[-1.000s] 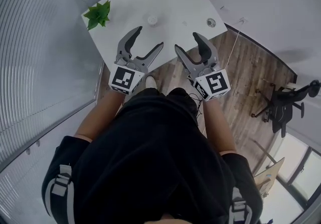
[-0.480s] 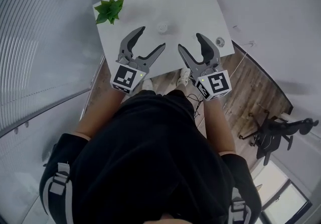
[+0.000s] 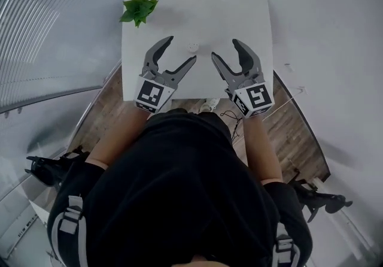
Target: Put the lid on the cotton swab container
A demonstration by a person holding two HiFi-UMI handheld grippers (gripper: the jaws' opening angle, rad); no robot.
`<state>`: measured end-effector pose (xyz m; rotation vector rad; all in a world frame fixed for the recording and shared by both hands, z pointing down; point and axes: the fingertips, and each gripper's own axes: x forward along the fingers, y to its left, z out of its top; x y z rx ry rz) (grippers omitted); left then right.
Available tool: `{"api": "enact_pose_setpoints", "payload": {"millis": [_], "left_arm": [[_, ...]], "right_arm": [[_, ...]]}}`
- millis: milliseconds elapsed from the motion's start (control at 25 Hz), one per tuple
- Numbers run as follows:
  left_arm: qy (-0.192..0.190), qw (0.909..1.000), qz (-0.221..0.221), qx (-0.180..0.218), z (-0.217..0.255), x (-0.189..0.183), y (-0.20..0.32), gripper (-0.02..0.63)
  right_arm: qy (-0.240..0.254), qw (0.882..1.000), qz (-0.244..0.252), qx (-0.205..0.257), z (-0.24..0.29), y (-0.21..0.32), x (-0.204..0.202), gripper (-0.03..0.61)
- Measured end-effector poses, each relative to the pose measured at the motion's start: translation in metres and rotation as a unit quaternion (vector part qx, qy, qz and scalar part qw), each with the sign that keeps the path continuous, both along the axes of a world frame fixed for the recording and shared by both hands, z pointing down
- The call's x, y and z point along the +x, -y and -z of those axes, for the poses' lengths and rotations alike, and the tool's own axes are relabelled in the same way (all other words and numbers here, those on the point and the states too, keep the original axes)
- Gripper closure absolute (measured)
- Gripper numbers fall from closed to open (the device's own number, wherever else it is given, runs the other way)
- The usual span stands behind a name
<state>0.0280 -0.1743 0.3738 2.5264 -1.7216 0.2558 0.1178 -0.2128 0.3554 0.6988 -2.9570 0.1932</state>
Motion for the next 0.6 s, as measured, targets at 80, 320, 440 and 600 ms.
{"api": "enact_pose_setpoints", "payload": {"millis": [80, 320, 440, 600], "left_arm": [[0.003, 0.9998, 0.019, -0.005, -0.006, 0.004, 0.005, 0.287], [0.013, 0.9955, 0.093, -0.009, -0.028, 0.012, 0.013, 0.287], [0.019, 0.9918, 0.125, -0.017, -0.047, 0.015, 0.013, 0.287], [0.026, 0.9864, 0.159, -0.033, -0.077, 0.018, 0.012, 0.287]], "right_arm": [[-0.001, 1.0, 0.02, -0.005, -0.006, 0.011, 0.002, 0.29], [-0.007, 0.995, 0.098, -0.025, -0.029, 0.035, 0.003, 0.291], [-0.018, 0.99, 0.133, -0.033, -0.046, 0.041, 0.001, 0.296], [-0.027, 0.985, 0.163, -0.041, -0.069, 0.047, -0.004, 0.305]]}}
